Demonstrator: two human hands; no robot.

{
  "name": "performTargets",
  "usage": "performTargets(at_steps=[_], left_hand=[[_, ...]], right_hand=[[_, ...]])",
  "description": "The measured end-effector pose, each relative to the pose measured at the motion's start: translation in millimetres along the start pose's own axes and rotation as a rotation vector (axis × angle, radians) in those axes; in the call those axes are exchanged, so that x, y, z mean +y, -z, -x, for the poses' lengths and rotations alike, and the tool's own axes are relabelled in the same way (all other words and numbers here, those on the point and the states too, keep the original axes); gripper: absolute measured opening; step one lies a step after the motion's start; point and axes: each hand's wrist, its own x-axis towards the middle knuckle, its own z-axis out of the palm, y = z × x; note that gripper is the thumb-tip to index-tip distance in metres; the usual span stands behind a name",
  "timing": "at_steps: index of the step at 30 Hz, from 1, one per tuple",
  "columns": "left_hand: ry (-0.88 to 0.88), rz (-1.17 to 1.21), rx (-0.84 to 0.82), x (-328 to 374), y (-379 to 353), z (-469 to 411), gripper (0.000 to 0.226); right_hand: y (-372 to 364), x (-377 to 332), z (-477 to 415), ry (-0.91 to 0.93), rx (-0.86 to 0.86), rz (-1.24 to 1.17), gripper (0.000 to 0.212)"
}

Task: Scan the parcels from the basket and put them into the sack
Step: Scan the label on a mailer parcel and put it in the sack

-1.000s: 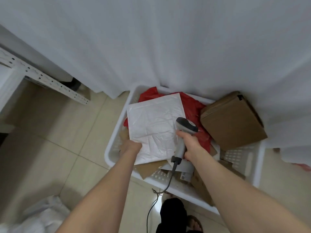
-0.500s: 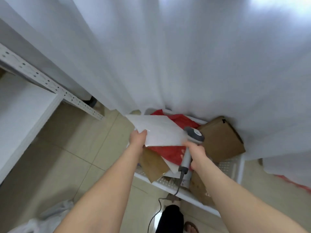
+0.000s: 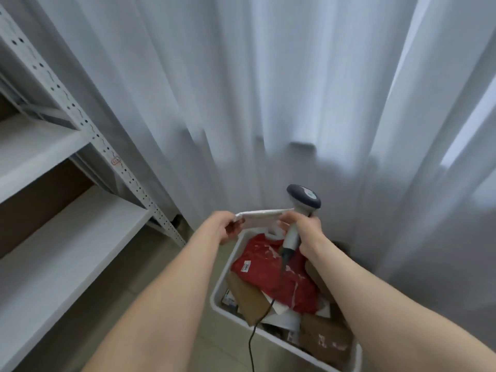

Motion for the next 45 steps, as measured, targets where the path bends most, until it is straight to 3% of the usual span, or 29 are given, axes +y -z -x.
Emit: performTargets(at_steps=[3,7,8,10,12,14,17,21,22,26,28,33,37,45], left_hand=[[-0.028,0.014,-0.057,15,19,40,0.026],[-0.179,0.084,-0.013,35,52,74,0.018],[-0.256,0.004,0.058,39,64,73,0.025],[-0.443,-0.493,0.28,45,91,73,0.051],[-0.577,-0.862,0.308,47,113,76,0.079],[-0.665,-0.903,0.29,48,129,79,0.086],[-0.837,-0.892,0.411,54,146,86,0.075],[-0.707,-0.575,-0.045,57,161,91,0.043],[-0.662,-0.503,-0.087,54,163,91,0.036],[-0.618,-0.414,0.046,44,167,86,0.027],[-0.571,-0.353,0.114,42,172,82,0.034],[-0.47,-0.227,0.224,35,188,72,0.046],[-0.431,-0.099,0.342,30,197,71,0.05],[-0.391,-0.038,0.288,29,207,71,0.06]], right_hand=[[-17,-22,35,-0.068,-0.165,0.075,0.029],[-44,-43,69,0.002,-0.156,0.084,0.027],[-51,-50,75,0.014,-0.157,0.077,0.027],[-63,-62,88,0.02,-0.19,0.087,0.028],[-76,-73,101,0.007,-0.238,0.131,0.031],[-91,-79,113,-0.016,-0.272,0.183,0.031],[-109,-81,126,-0.03,-0.296,0.233,0.035],[-124,-79,140,0.006,-0.28,0.228,0.033],[-127,-76,143,0.022,-0.272,0.211,0.03],[-137,-60,150,0.126,-0.18,0.118,0.012],[-135,-51,151,0.156,-0.149,0.091,0.012],[-121,-22,159,0.098,-0.315,0.256,0.022],[-124,-2,162,0.086,-0.358,0.236,0.026],[-135,7,174,0.021,-0.446,0.406,0.017]])
